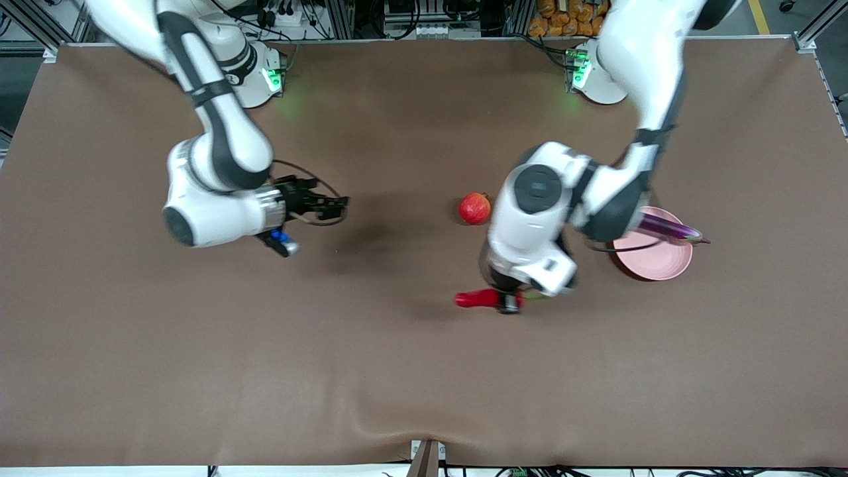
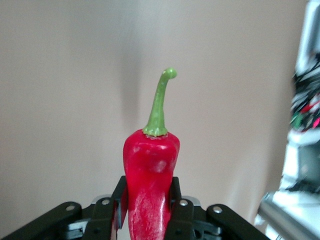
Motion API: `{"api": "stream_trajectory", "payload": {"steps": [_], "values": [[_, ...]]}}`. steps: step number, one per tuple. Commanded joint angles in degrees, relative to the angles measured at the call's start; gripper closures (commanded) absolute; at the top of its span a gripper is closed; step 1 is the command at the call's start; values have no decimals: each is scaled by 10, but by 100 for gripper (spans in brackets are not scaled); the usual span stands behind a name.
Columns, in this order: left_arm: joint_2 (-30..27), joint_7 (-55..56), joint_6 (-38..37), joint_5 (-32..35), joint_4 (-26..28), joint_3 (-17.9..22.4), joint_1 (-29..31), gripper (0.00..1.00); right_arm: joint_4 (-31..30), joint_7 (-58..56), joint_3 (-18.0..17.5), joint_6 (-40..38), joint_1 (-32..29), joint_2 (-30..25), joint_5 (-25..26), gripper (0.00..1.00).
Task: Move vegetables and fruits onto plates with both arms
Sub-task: 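Carry the chili toward the pink plate while the right gripper grasps the apple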
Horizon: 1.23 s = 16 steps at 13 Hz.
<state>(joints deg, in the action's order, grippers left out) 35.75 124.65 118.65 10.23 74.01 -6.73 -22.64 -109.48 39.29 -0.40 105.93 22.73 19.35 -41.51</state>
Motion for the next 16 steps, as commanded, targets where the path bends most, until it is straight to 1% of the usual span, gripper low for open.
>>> {"api": "stream_trajectory", "payload": {"steps": [1, 2, 4, 6, 7, 8, 9, 10, 11, 13, 14, 16], "values": [[-25, -122, -21, -12, 17, -13, 83, 100, 6, 97, 6, 73, 70, 15, -44, 0], [-24, -182, -21, -12, 18, -12, 107, 100, 6, 116, 6, 101, 86, 23, -67, 0], [-8, -319, -21, -8, 18, -8, 128, 100, 7, 125, 7, 159, 127, 45, -113, 0], [2, -456, -13, -9, 16, -6, 154, 100, 18, 150, 6, 253, 183, 74, -151, 0], [8, -514, -4, -8, 16, -6, 167, 100, 44, 194, 7, 299, 210, 98, -159, 0], [14, -563, 3, -6, 16, -5, 177, 100, 80, 241, 8, 322, 240, 131, -153, 0], [23, -599, 12, -4, 16, -3, 185, 100, 106, 265, 9, 335, 259, 160, -152, 0], [27, -625, 25, -2, 17, 3, 189, 100, 119, 268, 9, 362, 271, 177, -148, 0], [34, -636, 35, 6, 18, 12, 190, 100, 119, 269, 9, 380, 279, 183, -147, 0], [40, -624, 46, 30, 18, 14, 188, 100, 117, 272, 9, 411, 291, 191, -147, 0], [36, -612, 44, 34, 21, 14, 191, 100, 118, 283, 9, 440, 299, 195, -147, 0], [38, -529, 39, 36, 51, 15, 197, 100, 131, 301, 10, 453, 310, 210, -143, 0]]}}
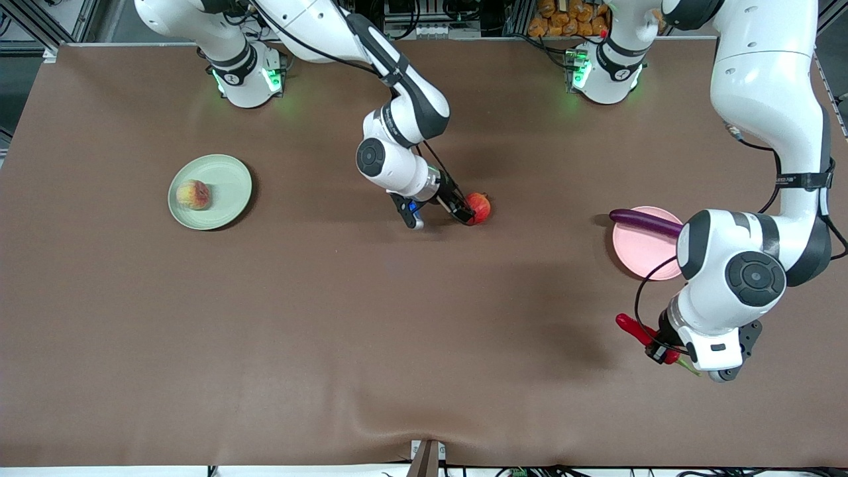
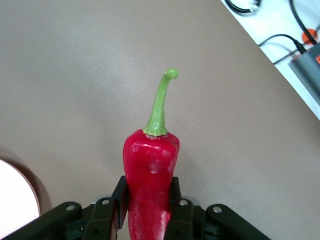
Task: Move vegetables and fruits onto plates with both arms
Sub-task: 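Place the chili on the pink plate while the right gripper places the apple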
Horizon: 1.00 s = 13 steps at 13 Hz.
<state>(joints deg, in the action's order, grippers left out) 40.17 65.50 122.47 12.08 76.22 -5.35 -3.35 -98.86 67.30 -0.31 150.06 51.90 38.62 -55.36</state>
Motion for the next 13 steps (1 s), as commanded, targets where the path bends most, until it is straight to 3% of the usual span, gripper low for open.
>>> {"api": "stream_trajectory", "payload": {"steps": [1, 3, 8, 9, 10, 11, 13], "values": [[-6, 98, 0, 18, 50, 1, 6, 100, 24, 22, 8, 16, 19, 17, -4, 0], [-18, 154, 0, 19, 98, 1, 12, 100, 38, 22, 9, 23, 24, 29, -4, 0], [-160, 177, 0, 25, 294, -1, 87, 100, 41, 22, 9, 95, 57, 63, -4, 0], [-171, 167, -6, 25, 316, 0, 88, 100, 42, 21, 10, 95, 58, 64, -3, 16], [-171, 162, -36, 33, 320, 2, 81, 100, 41, 20, 10, 95, 59, 64, 10, 65], [-165, 162, -82, 71, 315, -4, 75, 100, 41, 20, 10, 94, 59, 64, 27, 100], [-144, 157, -144, 109, 300, -4, 48, 100, 39, 17, 11, 76, 52, 57, 39, 100]]}}
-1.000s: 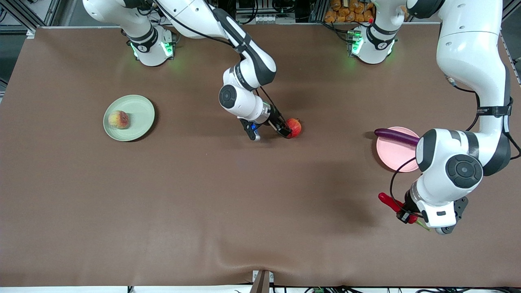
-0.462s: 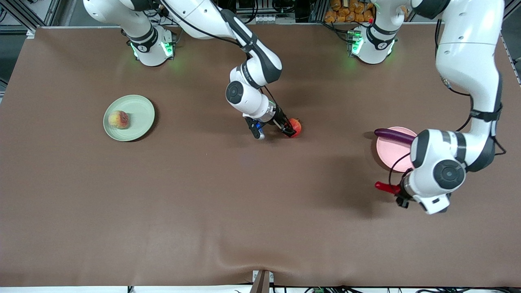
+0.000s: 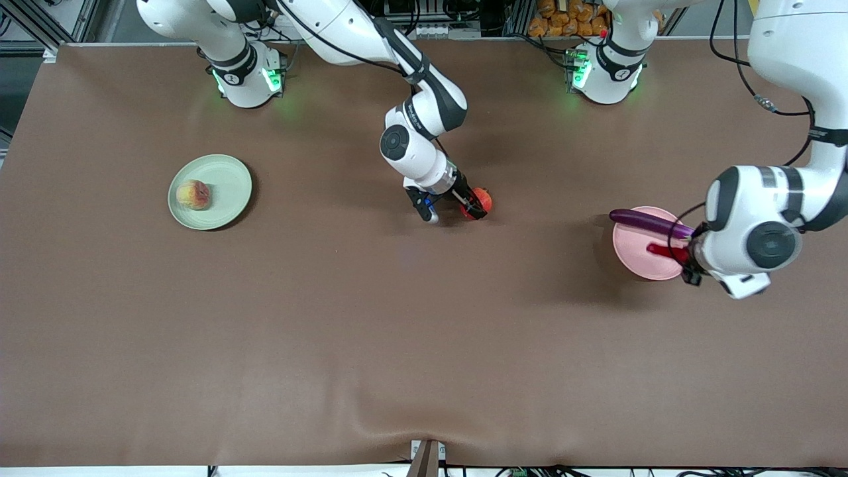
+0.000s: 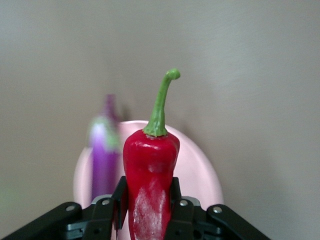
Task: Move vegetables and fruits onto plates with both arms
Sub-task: 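Place the chili on the pink plate while the right gripper places the apple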
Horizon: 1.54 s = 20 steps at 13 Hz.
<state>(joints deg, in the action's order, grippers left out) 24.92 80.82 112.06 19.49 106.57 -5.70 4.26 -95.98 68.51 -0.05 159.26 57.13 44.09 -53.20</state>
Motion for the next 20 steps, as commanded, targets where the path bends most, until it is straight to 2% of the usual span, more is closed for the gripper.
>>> {"api": "stream_trajectory", "payload": {"steps": [1, 3, 5, 7, 9, 11, 13, 14, 15, 16, 18, 20], "values": [[27, 5, -41, 35, -29, 0, -33, 100, 11, 5, 19, -58, -6, -8, 27, 100], [73, 17, -42, 26, -94, 0, -35, 100, 12, 2, 81, -221, -10, -46, 62, 100], [102, 23, -42, 25, -109, 0, -33, 100, 11, -20, 137, -357, -11, -87, 114, 100], [111, 18, -42, 25, -109, 0, -29, 100, 7, -118, 194, -502, -25, -117, 129, 100], [117, 14, -43, 26, -108, 0, -29, 100, -8, -254, 280, -627, -29, -134, 146, 100], [122, 14, -43, 27, -108, 0, -34, 100, -62, -454, 355, -672, -30, -158, 200, 100], [125, 13, -43, 28, -105, 0, -35, 100, -121, -649, 435, -671, -29, -162, 226, 100], [125, 14, -47, 28, -106, 0, -35, 92, -139, -728, 465, -667, -30, -158, 242, 100], [123, 14, -64, 30, -107, 0, -35, 32, -151, -780, 485, -662, -35, -154, 256, 100], [122, 12, -83, 33, -108, -1, -38, 0, -169, -811, 492, -650, -44, -154, 267, 100], [116, -9, -94, 34, -110, -1, -45, 0, -205, -900, 499, -615, -88, -153, 282, 100], [85, -68, -95, 33, -111, -1, -44, 0, -214, -971, 497, -603, -133, -142, 282, 100]]}}
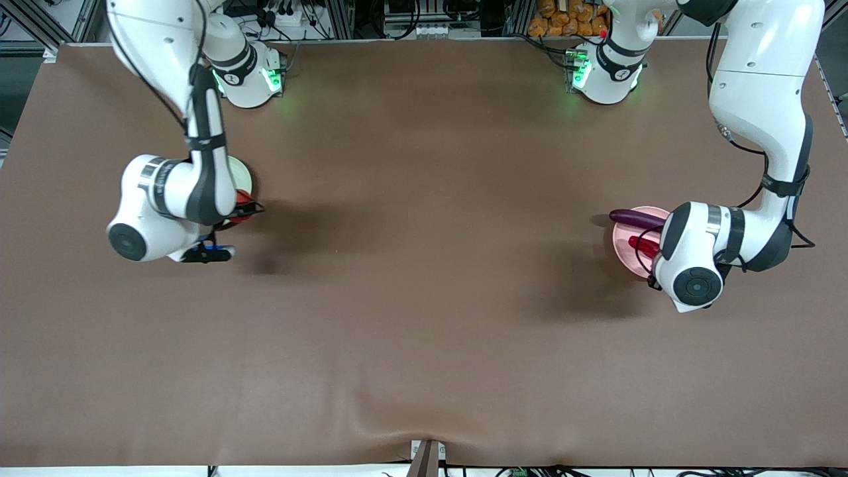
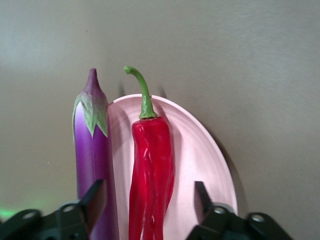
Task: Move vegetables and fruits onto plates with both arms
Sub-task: 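Place the chili on the pink plate while the right gripper places the apple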
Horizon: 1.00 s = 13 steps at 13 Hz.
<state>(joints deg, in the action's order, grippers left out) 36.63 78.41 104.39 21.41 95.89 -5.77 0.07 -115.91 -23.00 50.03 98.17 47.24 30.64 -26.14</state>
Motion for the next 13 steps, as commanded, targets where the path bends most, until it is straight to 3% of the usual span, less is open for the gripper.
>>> {"api": "stream_trajectory", "payload": {"steps": [1, 4, 8, 9, 10, 13], "values": [[-54, -78, -17, 7, -7, -6, -1, 0, -16, -59, -5, 15, -36, -1, 12, 100], [-58, -141, -17, -5, -92, -41, -5, 0, -39, -87, -5, 49, -36, 6, 12, 100], [-143, -306, -78, -13, -91, -60, 1, 0, -74, -100, -7, 50, -30, 6, -15, 100], [-169, -370, -89, -28, -91, -59, 1, 0, -77, -98, -7, 50, -29, 6, -19, 70], [-194, -425, -96, -36, -91, -57, 3, 0, -78, -96, -10, 47, -28, 6, -25, 1], [-250, -564, -128, -98, -90, -59, 22, 0, -57, -81, -12, 17, -28, 4, -32, 0]]}}
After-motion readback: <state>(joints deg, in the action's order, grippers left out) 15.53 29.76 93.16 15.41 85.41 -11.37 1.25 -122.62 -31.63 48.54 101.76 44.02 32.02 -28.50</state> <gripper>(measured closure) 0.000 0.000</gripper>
